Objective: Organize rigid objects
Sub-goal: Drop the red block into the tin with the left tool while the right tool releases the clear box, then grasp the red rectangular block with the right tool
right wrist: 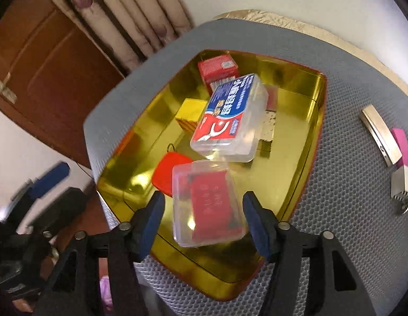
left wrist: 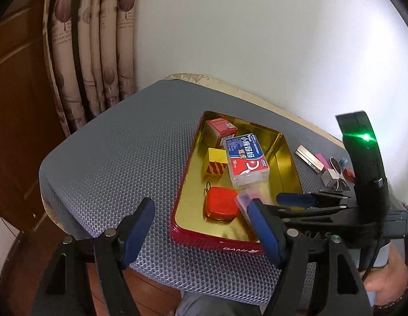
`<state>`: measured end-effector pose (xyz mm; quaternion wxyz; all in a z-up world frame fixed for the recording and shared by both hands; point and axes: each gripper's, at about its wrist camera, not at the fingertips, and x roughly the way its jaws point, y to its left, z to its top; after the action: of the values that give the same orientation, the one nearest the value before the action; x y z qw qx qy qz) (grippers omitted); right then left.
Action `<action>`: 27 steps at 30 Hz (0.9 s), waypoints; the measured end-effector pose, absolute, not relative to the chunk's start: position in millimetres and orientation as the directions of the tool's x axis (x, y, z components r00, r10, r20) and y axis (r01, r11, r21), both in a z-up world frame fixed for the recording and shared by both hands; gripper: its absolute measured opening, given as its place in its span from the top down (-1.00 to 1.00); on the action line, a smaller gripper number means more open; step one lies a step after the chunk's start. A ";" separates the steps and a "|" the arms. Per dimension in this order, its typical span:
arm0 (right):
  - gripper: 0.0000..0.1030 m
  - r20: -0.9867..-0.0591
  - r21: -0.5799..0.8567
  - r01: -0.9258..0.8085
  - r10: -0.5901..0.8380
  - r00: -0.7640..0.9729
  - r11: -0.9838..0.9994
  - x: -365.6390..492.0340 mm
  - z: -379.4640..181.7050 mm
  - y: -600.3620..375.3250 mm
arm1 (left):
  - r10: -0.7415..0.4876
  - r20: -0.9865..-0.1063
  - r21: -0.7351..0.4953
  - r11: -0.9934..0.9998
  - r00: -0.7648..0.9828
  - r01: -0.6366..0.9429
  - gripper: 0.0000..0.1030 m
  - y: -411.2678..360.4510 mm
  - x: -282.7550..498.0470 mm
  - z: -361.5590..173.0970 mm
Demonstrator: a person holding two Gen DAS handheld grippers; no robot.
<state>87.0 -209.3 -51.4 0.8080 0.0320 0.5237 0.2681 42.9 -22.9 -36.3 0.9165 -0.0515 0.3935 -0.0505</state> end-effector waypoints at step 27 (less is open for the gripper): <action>-0.94 -0.788 -0.013 -0.095 0.048 0.613 0.995 61.3 -76.6 -520.4 | -0.145 -0.726 -0.007 0.979 0.672 0.204 -0.47 -70.2 30.5 -47.5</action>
<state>61.3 -520.4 -76.6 0.8977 -0.0266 0.4379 0.0397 30.5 -70.2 -47.5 0.9136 0.0376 0.3934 -0.0957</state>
